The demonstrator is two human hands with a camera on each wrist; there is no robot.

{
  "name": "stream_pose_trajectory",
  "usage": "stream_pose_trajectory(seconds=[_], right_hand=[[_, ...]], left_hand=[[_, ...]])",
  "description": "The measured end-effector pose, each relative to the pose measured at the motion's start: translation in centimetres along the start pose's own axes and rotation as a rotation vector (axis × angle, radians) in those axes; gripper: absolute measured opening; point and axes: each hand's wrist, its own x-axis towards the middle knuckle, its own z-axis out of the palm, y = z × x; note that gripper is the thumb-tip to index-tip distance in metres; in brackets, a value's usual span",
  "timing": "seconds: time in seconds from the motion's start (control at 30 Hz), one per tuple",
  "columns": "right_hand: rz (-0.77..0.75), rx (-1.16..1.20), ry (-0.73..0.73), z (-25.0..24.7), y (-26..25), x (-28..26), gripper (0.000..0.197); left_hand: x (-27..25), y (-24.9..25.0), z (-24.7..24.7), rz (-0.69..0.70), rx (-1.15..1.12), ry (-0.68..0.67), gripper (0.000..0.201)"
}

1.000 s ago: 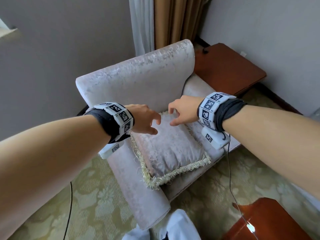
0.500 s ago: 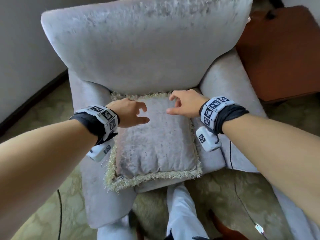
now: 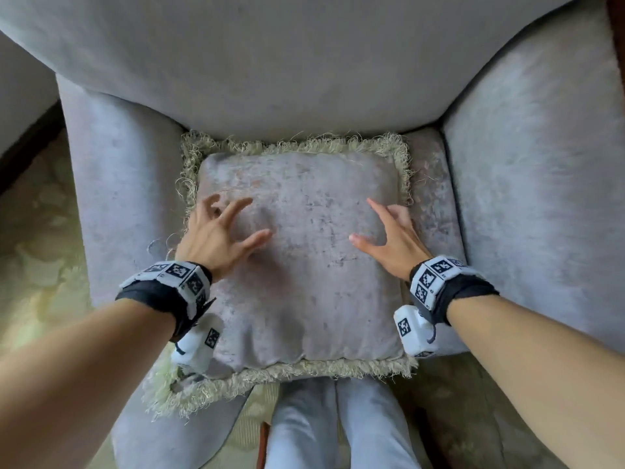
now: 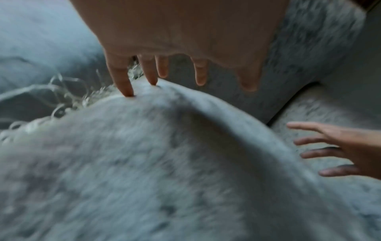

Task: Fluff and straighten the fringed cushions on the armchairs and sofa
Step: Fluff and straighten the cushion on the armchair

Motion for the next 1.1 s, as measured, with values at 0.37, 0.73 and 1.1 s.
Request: stream_pose_trajectory(seconds=[0.37,0.73,1.1], right_hand=[[0.115,0.119,0.142,6.4,4.5,4.5,0.115],[0.133,0.213,0.116,5.5,4.9,5.5,0.125],[-0.119,0.301,0.246,1.1,2.3,3.7,0.12]], left_hand=[[2.6,-2.6,4.6,-0.221,-0.104,0.038,0.113],[3.7,-2.3,5.2,-0.251,-0.247,-0.045,0.12],[1.1,-0.6,2.9,-0.049,-0.445,0.195,0.115]])
